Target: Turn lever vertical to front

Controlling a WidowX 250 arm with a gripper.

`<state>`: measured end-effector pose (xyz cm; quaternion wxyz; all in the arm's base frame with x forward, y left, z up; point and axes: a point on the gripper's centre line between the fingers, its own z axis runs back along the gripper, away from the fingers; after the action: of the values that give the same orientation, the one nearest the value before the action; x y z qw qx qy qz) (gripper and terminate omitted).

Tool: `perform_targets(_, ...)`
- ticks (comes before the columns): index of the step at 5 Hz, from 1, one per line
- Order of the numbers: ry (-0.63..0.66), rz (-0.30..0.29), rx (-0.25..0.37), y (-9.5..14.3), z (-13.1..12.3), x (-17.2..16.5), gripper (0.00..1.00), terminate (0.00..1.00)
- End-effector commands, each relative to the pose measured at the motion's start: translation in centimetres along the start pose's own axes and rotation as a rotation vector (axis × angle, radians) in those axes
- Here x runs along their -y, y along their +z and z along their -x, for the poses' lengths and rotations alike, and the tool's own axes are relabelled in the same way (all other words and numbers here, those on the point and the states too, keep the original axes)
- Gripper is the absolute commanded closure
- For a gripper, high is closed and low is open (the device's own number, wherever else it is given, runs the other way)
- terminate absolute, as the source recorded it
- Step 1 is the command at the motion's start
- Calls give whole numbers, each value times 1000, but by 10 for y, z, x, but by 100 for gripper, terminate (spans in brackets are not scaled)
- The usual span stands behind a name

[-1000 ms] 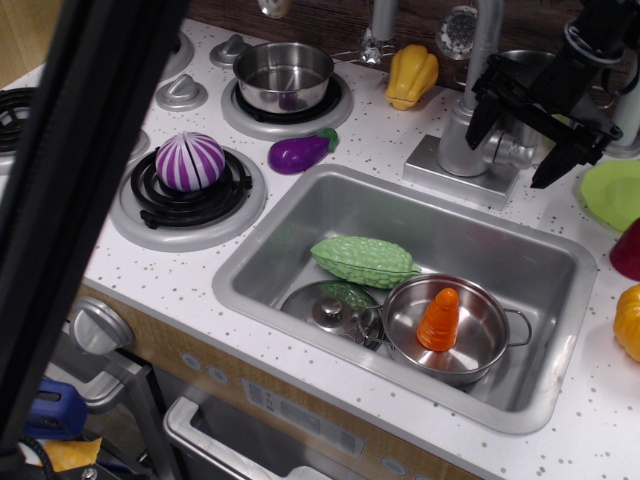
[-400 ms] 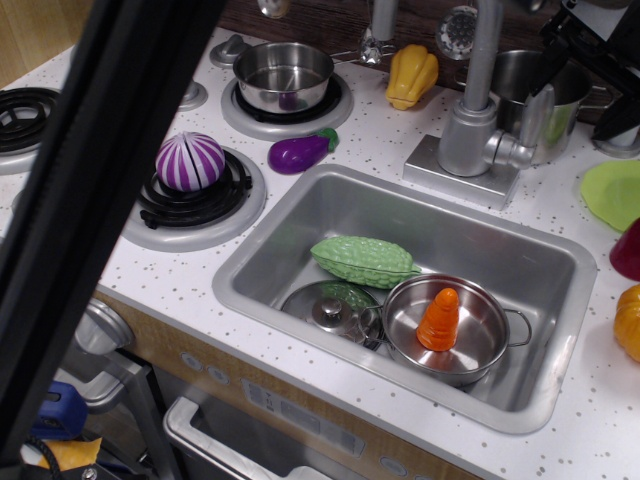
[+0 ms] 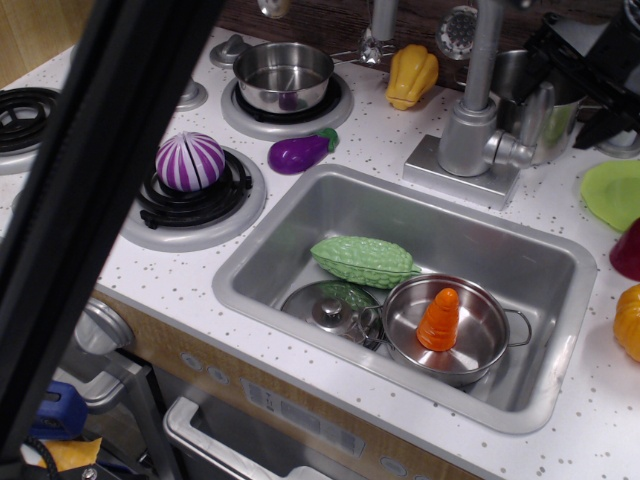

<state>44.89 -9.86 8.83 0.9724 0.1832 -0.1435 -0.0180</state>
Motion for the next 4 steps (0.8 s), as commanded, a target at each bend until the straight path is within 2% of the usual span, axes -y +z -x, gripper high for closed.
perform_targets(1,31,29,70,17,-15,-15,0,0)
perform_targets(2,25,34,81,12,-20,-18,100,0)
perform_targets(3,40,40,64,15,-18,-16,100,0)
perform_targets(4,84,75,17,19,-4,-10,100,0)
